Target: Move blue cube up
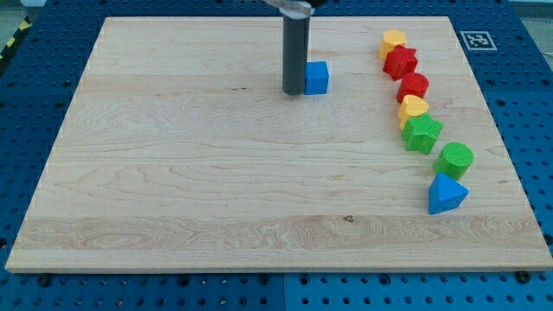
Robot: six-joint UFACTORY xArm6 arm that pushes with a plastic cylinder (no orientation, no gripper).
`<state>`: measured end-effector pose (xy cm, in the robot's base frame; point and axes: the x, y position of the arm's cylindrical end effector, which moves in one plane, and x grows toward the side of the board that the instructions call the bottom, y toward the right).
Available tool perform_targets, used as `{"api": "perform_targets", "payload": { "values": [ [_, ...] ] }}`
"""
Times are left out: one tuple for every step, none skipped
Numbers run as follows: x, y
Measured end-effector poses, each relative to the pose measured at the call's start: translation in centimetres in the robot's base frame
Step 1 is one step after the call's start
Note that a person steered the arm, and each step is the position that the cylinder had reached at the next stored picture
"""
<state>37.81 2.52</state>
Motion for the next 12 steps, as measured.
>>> {"api": "perform_targets", "payload": {
  "values": [
    [0.3, 3.6],
    [0.3, 5.7],
    [0.3, 5.2],
    [0.3, 3.1],
    [0.3, 2.8],
    [0.3, 2.8],
    [-0.2, 2.4],
    [-1.0, 1.8],
    [-1.7, 1.8],
    [-1.9, 1.8],
    [-3.2, 1.8],
    [-5.1, 1.8]
  ]
}}
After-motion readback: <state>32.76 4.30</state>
